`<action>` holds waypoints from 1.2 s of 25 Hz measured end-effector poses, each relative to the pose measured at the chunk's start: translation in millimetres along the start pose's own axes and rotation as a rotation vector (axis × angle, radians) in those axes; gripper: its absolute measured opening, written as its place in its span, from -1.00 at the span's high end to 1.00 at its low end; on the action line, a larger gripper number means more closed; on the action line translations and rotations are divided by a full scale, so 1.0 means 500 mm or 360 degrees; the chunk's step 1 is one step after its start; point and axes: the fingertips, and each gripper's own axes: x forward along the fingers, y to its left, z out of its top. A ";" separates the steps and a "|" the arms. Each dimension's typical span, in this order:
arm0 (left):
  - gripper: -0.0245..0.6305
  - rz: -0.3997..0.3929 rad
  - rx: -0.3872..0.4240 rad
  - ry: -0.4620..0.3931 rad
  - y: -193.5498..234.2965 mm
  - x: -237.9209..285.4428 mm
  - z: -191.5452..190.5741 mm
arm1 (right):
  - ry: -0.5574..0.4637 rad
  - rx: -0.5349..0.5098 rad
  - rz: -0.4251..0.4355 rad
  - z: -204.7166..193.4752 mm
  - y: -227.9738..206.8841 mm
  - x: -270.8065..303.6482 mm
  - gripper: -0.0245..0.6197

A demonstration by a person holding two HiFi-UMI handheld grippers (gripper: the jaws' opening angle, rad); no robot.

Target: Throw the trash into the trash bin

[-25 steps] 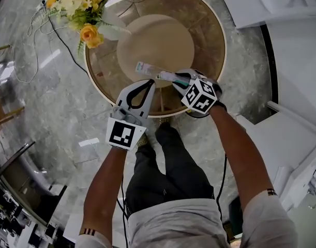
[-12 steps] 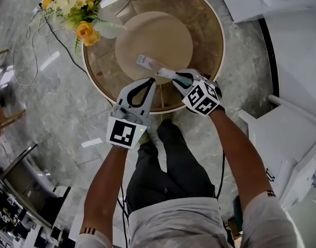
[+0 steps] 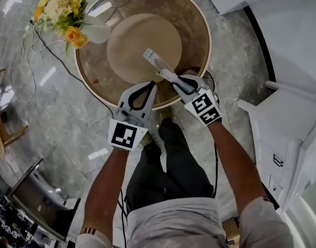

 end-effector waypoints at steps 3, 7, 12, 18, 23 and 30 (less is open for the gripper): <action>0.93 -0.0063 0.0017 0.0004 -0.033 -0.006 0.002 | -0.0037 0.0069 -0.0074 -0.019 0.013 -0.043 0.61; 0.93 -0.0151 0.0049 -0.0008 -0.074 -0.017 0.012 | -0.0107 0.0167 -0.0214 -0.046 0.015 -0.096 0.61; 0.93 -0.0244 0.0096 -0.0018 -0.124 -0.033 0.019 | -0.0178 0.0318 -0.0396 -0.082 0.018 -0.170 0.61; 0.93 -0.0373 0.0139 -0.0047 -0.196 -0.045 0.020 | -0.0252 0.0507 -0.0626 -0.137 0.021 -0.268 0.60; 0.93 -0.0466 0.0163 -0.0060 -0.252 -0.060 0.017 | -0.0261 0.0671 -0.0786 -0.197 0.026 -0.334 0.60; 0.93 -0.0468 0.0123 -0.0051 -0.295 -0.053 0.007 | -0.0081 0.0792 -0.0880 -0.296 0.004 -0.366 0.59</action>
